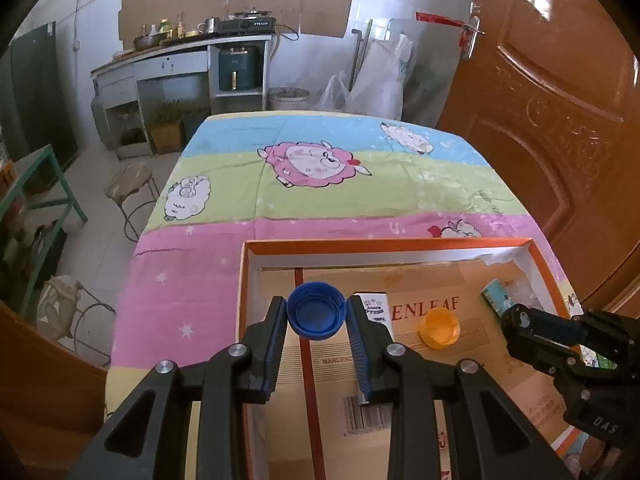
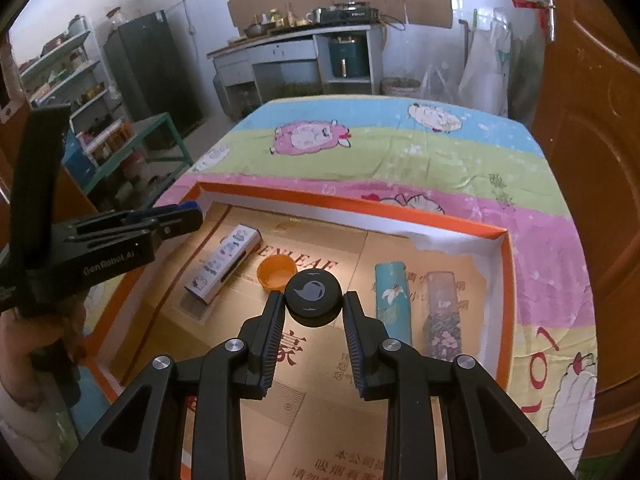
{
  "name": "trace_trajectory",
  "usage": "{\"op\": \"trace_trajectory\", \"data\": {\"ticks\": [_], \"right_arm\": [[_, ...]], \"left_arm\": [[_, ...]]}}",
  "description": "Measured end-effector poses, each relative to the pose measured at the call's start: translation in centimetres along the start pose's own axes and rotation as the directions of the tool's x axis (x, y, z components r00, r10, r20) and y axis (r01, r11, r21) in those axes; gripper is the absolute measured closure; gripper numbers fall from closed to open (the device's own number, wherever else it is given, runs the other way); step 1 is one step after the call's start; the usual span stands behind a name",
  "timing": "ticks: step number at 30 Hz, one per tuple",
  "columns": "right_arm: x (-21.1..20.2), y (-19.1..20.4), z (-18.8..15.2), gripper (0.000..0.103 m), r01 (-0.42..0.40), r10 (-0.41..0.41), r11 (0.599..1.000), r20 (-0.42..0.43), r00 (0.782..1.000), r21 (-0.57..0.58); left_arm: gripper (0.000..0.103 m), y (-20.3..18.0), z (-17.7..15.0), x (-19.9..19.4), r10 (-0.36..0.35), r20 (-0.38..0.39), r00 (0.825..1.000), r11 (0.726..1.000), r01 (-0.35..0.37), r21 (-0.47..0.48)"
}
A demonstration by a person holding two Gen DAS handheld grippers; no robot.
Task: Organize rigid objects
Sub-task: 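Lower the black cap into the lid and open the right tool while the left tool releases the blue cap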
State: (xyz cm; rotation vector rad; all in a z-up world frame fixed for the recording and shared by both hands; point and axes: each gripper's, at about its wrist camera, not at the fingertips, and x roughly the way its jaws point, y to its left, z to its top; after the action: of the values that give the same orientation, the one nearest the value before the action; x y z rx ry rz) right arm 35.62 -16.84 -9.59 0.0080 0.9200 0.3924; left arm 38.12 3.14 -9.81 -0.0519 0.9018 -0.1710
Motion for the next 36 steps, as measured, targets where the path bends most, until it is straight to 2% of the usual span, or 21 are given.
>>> {"op": "trace_trajectory", "data": {"ticks": [17, 25, 36], "right_arm": [[2.0, -0.1, -0.3, 0.072, 0.004, -0.004, 1.0, -0.048, 0.999, 0.0], [2.9, 0.0, -0.5, 0.072, 0.005, -0.005, 1.0, -0.078, 0.997, 0.0], [3.2, 0.2, -0.5, 0.072, 0.018, -0.019, 1.0, -0.1, 0.995, -0.009]], "left_arm": [[0.072, 0.6, -0.4, 2.2, -0.004, -0.068, 0.998, 1.0, 0.002, -0.022], [0.072, 0.2, -0.5, 2.9, -0.011, -0.096, 0.995, 1.0, 0.011, -0.004], [0.072, -0.2, -0.7, 2.9, 0.02, -0.104, 0.994, 1.0, -0.018, 0.02]]}}
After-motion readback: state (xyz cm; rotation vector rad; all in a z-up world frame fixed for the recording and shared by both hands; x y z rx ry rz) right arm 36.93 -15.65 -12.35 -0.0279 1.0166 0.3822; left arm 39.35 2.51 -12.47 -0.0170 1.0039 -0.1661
